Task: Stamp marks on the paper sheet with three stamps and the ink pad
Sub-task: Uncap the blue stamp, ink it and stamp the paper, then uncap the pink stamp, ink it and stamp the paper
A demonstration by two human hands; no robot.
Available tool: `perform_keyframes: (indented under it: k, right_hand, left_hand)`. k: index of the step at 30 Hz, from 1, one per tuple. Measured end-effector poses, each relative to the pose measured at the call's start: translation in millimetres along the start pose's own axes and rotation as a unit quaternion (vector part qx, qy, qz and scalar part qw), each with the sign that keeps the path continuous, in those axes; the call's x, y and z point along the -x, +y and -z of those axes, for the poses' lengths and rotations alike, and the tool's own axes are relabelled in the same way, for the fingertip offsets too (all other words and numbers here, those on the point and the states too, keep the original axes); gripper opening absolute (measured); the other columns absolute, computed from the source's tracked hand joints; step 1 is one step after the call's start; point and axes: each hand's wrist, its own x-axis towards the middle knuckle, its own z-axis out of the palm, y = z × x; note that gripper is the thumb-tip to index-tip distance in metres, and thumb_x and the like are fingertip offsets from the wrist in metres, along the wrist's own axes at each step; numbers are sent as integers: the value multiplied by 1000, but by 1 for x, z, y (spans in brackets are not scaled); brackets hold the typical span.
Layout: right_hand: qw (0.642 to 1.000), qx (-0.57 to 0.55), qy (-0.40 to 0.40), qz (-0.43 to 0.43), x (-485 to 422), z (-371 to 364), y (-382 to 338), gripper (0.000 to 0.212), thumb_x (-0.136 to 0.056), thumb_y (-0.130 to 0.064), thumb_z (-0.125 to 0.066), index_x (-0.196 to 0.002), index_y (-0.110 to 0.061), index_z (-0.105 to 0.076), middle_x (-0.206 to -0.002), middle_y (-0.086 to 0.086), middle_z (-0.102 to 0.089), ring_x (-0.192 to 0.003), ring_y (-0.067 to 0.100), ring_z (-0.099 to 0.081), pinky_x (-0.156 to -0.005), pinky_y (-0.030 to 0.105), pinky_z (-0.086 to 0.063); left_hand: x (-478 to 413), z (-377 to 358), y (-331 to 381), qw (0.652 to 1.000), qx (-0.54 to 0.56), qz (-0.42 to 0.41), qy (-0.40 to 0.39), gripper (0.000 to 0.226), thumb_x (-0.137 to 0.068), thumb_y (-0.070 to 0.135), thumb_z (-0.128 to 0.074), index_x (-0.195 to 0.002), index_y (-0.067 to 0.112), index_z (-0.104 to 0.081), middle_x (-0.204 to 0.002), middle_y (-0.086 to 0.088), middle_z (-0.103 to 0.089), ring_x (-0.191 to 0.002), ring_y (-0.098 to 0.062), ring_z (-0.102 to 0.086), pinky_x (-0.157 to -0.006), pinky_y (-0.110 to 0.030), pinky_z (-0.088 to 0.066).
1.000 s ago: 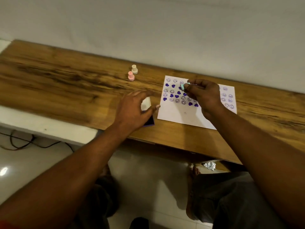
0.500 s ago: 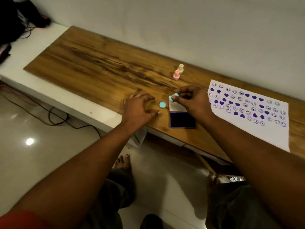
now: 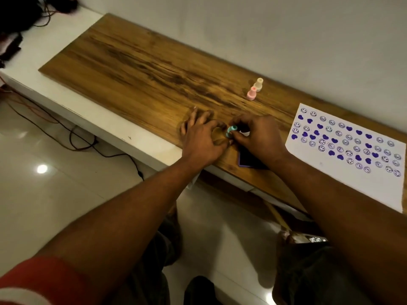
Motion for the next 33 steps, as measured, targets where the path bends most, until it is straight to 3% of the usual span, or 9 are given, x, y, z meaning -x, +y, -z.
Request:
perform_keyframes:
  k: [13, 21, 29, 33]
  right_hand:
    - [1000, 9, -22, 10, 1, 6, -3, 25, -94, -25, -77, -118, -21, -78, -110, -5, -79, -98, 10, -72, -88, 35, -60]
    - [1000, 12, -20, 7, -1, 6, -3, 25, -93, -25, -78, -118, -22, -78, -109, -6, -79, -96, 8, -72, -86, 25, -57]
    - [999, 17, -32, 15, -1, 3, -2, 24, -94, -25, -77, -118, -22, -78, -112, -5, -79, -99, 9, -72, -88, 27, -58]
    - [998, 43, -45, 12, -4, 2, -3, 23, -95, -25, -76, -118, -22, -78, -112, -4, -78, -99, 12, -72, -85, 23, -52]
  left_hand:
    - [-2, -2, 5, 1000, 6, 3, -4, 39, -84, 59, -70, -119, 42, -69, -167, 10, -36, -161, -24, -2, -123, -59, -8]
    - [-3, -3, 4, 1000, 10, 3, -4, 37, -83, 58, -71, -116, 41, -71, -168, 9, -36, -162, -25, -2, -122, -60, -8]
    - [-3, -4, 4, 1000, 2, 4, -4, 39, -84, 56, -72, -118, 39, -71, -168, 9, -35, -161, -25, -2, -123, -59, -8]
    - [-3, -4, 5, 1000, 4, 2, -8, 40, -84, 56, -72, -120, 38, -72, -168, 10, -36, -162, -25, -2, -123, -60, -8]
